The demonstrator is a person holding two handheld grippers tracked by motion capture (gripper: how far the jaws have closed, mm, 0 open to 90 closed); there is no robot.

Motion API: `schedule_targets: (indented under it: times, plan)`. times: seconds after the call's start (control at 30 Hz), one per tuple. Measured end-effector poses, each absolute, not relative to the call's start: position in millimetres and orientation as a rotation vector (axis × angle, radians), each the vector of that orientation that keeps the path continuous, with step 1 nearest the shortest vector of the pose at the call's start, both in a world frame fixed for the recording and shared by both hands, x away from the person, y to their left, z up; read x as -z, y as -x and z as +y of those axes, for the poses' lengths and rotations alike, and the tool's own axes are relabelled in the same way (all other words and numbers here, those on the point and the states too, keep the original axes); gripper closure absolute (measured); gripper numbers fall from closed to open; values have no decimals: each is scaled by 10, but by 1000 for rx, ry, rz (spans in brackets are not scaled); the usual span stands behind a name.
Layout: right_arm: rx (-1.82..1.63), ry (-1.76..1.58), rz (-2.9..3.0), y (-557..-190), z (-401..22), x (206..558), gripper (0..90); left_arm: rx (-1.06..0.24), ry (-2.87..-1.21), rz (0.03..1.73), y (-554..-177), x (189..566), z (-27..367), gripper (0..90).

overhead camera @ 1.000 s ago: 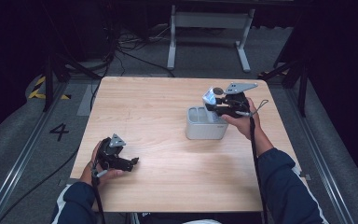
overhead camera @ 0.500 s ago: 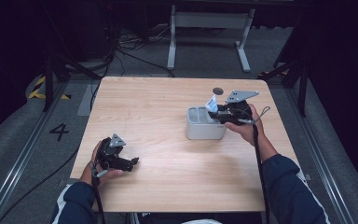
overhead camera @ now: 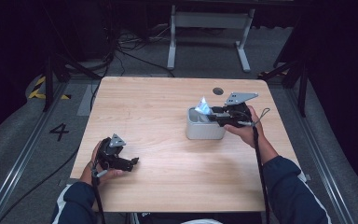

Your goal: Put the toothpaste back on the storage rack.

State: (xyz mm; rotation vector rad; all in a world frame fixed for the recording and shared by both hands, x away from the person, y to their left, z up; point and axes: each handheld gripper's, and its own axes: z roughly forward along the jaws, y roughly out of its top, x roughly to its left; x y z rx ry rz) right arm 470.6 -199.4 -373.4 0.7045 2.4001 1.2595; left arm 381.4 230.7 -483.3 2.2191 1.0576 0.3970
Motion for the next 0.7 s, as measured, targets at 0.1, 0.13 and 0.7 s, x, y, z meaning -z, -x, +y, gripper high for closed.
schedule_targets:
  times: [0.1, 0.13, 0.7]
  plan:
    - [-1249, -693, 2396, -4665, -1986, 3717, 551, -396, -2219, 1059, -3812, 4834, 2308, 3]
    - [-1247, -688, 2393, -4650, -1986, 3711, 544, -396, -2219, 1059, -3812, 4833, 2308, 3]
    - [-1228, -674, 2343, -4458, -2088, 3646, 406, -399, -2223, 1055, -3813, 4832, 2310, 3]
